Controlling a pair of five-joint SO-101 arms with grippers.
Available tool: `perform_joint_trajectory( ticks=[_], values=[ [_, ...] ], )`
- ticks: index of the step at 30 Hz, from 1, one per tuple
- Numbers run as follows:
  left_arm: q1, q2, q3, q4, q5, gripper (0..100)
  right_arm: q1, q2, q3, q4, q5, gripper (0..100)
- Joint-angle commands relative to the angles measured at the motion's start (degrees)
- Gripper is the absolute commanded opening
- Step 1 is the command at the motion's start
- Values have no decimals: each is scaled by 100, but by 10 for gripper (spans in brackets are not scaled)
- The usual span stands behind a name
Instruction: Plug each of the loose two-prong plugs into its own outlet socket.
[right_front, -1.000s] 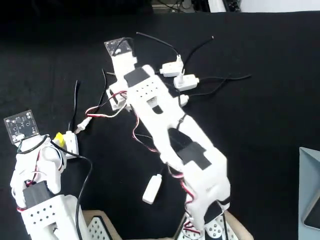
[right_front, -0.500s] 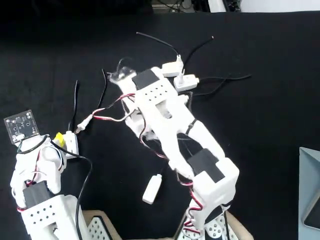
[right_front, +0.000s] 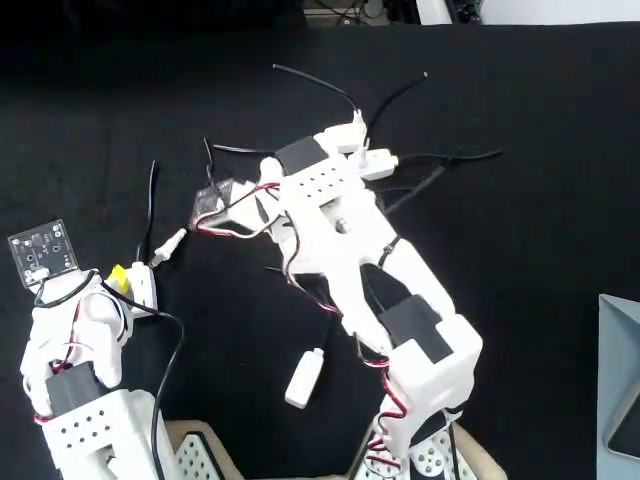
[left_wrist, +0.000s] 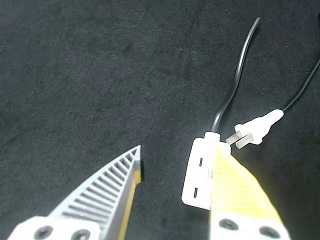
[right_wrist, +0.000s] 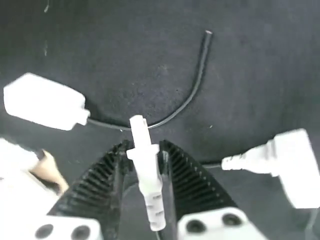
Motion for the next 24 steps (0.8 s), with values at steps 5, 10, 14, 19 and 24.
perform_joint_trajectory(
  ticks=[5,10,14,19,24],
  values=[
    [66,-53,-66,-114,0,220,62,-303,4,-404,1802,12],
    [66,-53,-66,-114,0,220,35,-303,-48,-686,1398,16],
    [66,-53,-66,-114,0,220,62,-497,-92,-633,738,77],
    [66,-53,-66,-123,0,220,149,-1068,-92,-475,519,216],
    [66,-53,-66,-114,0,220,211,-1596,-92,-114,510,194]
  ],
)
